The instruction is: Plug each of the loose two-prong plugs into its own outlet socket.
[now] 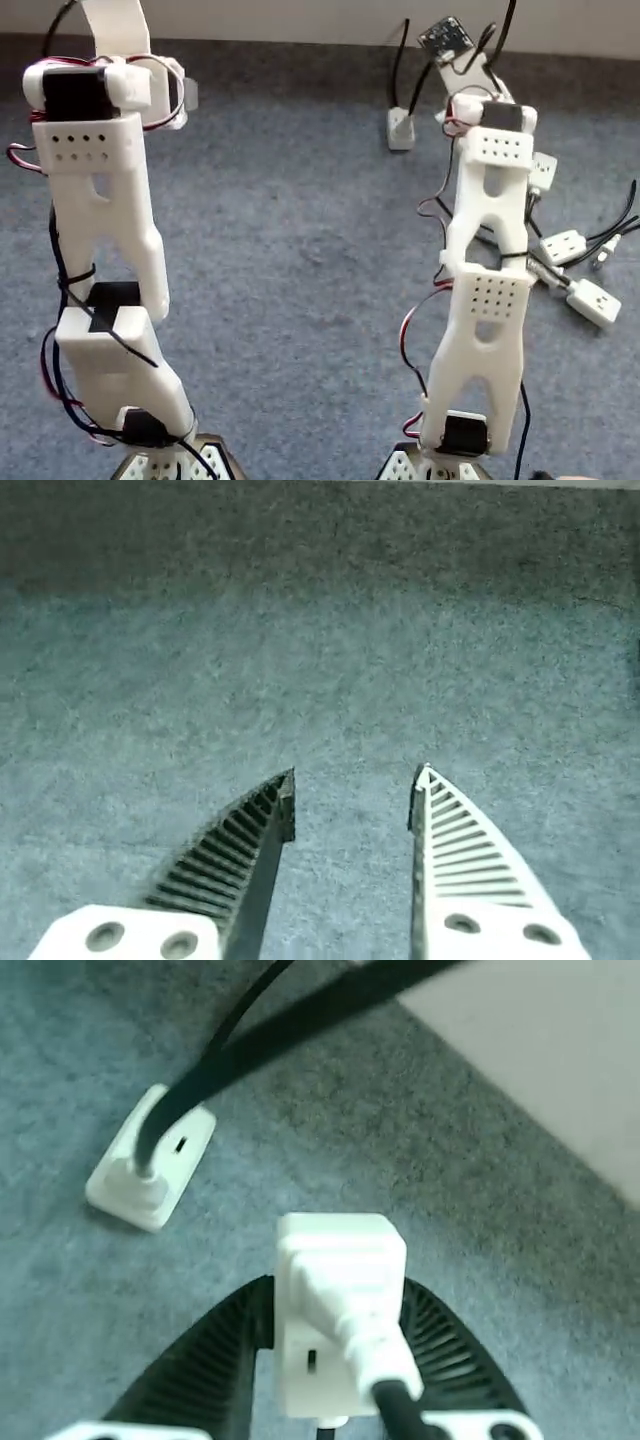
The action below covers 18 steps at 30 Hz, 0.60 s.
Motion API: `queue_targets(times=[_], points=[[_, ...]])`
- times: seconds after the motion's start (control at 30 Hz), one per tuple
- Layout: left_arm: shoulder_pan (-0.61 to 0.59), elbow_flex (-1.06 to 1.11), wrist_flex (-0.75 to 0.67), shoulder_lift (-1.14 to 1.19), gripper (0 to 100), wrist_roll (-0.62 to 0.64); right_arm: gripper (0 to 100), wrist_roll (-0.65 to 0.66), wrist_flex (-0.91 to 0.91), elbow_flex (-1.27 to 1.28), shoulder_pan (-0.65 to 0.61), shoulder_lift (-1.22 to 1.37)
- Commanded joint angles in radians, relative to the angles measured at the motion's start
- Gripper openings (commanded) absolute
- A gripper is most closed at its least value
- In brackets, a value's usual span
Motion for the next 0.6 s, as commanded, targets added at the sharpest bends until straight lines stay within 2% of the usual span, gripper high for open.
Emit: queue_targets(times=[0.0, 0.13, 0.3, 0.43, 0.57], points=[[0.048, 0.039, 0.000, -0.005, 20, 0.049, 10.2, 0.009, -0.173, -0.041, -0.015, 0.047], [0.084, 0.088, 0.000, -0.005, 20, 0.064, 13.1, -0.041, -0.321, -0.041, -0.033, 0.142], [0.108, 0.117, 0.000, -0.005, 20, 0.066, 31.7, -0.167, -0.455, -0.042, -0.035, 0.239], [0.153, 0.148, 0.000, -0.005, 20, 0.066, 32.6, -0.183, -0.453, -0.044, -0.021, 0.229], [0.220, 0.202, -0.002, -0.005, 20, 0.066, 32.6, -0.183, -0.440, -0.042, 0.044, 0.170]])
